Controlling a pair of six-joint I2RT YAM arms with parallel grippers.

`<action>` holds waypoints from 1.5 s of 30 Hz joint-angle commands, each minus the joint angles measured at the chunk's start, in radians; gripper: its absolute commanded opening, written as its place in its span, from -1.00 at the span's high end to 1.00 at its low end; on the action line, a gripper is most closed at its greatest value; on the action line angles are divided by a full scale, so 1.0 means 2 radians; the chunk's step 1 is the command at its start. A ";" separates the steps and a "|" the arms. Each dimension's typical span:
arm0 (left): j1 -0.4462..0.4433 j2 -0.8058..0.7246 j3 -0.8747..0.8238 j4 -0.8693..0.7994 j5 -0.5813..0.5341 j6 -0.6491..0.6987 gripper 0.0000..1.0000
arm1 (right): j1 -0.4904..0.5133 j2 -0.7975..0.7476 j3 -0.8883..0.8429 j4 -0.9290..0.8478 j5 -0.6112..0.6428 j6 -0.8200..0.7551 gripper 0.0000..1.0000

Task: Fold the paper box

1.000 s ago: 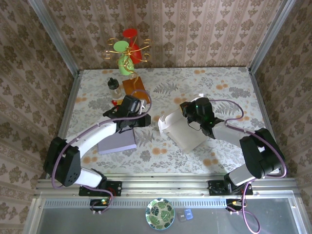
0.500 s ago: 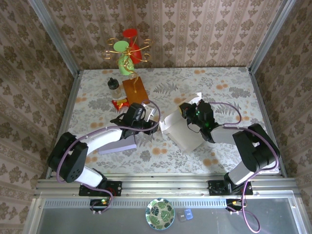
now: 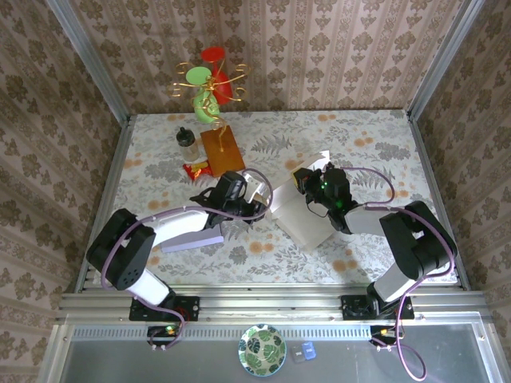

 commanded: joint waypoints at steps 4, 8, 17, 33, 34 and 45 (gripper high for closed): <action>-0.019 0.006 0.035 -0.012 -0.009 0.051 0.41 | 0.001 0.003 0.004 -0.015 -0.015 0.003 1.00; -0.022 0.011 0.046 -0.022 -0.016 0.062 0.46 | 0.002 -0.002 0.007 -0.021 -0.013 0.004 1.00; -0.034 0.030 0.076 -0.040 -0.066 0.057 0.43 | 0.015 0.001 0.003 0.005 0.013 0.023 1.00; -0.064 0.066 0.087 -0.034 -0.215 0.006 0.37 | 0.052 0.036 -0.053 0.132 0.094 0.060 1.00; -0.065 0.068 0.088 -0.034 -0.222 0.004 0.36 | 0.054 0.037 -0.052 0.133 0.095 0.060 1.00; -0.068 0.087 0.091 -0.025 -0.258 -0.014 0.37 | 0.066 0.036 -0.060 0.131 0.115 0.068 1.00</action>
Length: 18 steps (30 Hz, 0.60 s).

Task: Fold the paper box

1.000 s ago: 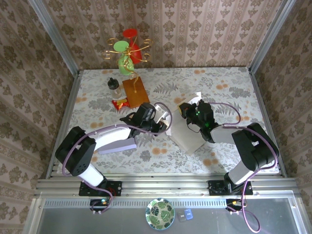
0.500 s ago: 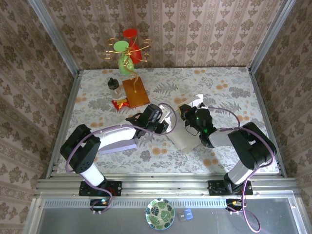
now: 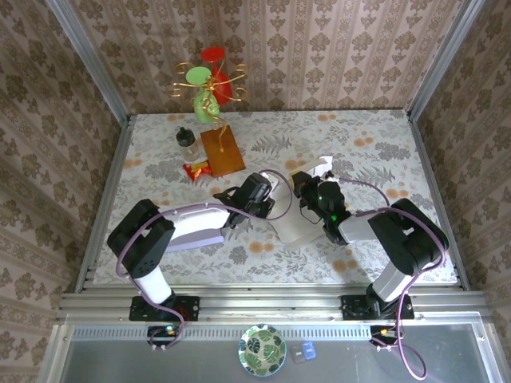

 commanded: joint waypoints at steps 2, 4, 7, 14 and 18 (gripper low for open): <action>0.001 0.015 0.014 0.006 -0.038 -0.017 0.38 | 0.016 0.010 -0.012 -0.002 0.007 0.008 1.00; 0.001 0.018 0.015 0.006 -0.044 -0.021 0.39 | 0.018 0.012 -0.010 -0.003 0.011 0.009 1.00; 0.001 0.023 0.020 0.005 -0.047 -0.028 0.41 | 0.022 0.015 -0.010 -0.005 0.018 0.013 1.00; 0.001 0.032 0.029 -0.007 -0.071 -0.063 0.47 | 0.035 0.024 -0.007 -0.005 0.039 0.022 1.00; 0.001 0.041 0.037 -0.019 -0.085 -0.083 0.50 | 0.043 0.038 -0.008 0.013 0.056 0.033 1.00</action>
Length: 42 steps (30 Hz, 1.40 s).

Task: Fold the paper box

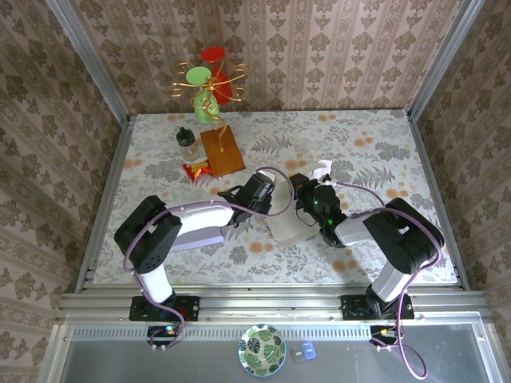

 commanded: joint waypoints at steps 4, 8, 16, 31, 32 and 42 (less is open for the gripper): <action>0.002 0.018 0.020 -0.021 -0.051 -0.047 0.58 | 0.022 0.030 -0.006 -0.002 0.020 0.022 1.00; 0.001 0.026 0.026 -0.030 -0.064 -0.060 0.61 | 0.025 0.030 -0.003 -0.008 0.024 0.025 1.00; 0.001 0.039 0.032 -0.031 -0.087 -0.071 0.71 | 0.028 0.030 -0.001 -0.013 0.031 0.031 1.00; -0.007 0.052 0.045 -0.028 -0.106 -0.069 1.00 | 0.031 0.021 0.007 -0.039 0.036 0.043 1.00; -0.007 0.051 0.046 -0.028 -0.107 -0.066 1.00 | 0.031 0.018 0.009 -0.044 0.037 0.043 1.00; 0.032 0.011 0.044 -0.051 -0.058 -0.018 1.00 | -0.038 -0.144 0.064 -0.347 -0.049 -0.075 -0.23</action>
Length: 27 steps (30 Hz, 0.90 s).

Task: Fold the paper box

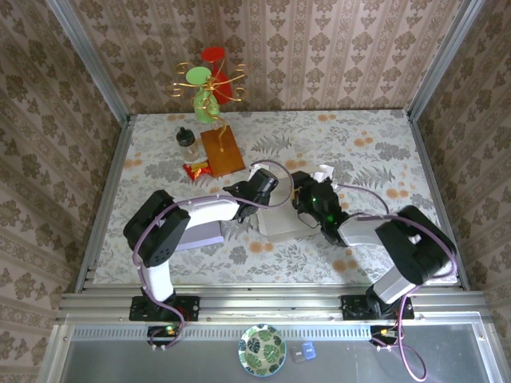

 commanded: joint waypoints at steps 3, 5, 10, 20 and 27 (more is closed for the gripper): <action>0.038 -0.037 0.014 -0.047 0.056 0.057 1.00 | -0.053 -0.125 0.098 -0.297 -0.076 -0.161 -0.38; 0.051 -0.042 0.025 -0.059 0.088 0.066 1.00 | -0.074 -0.160 0.116 -0.347 -0.089 -0.197 -0.40; 0.092 -0.052 0.061 -0.085 0.211 0.078 1.00 | -0.158 -0.220 0.167 -0.448 -0.149 -0.314 -0.35; 0.183 -0.036 0.134 -0.113 0.517 0.065 1.00 | -0.307 -0.179 0.245 -0.517 -0.350 -0.493 0.16; 0.219 -0.008 0.168 -0.148 0.641 0.067 1.00 | -0.320 -0.138 0.274 -0.478 -0.492 -0.557 0.18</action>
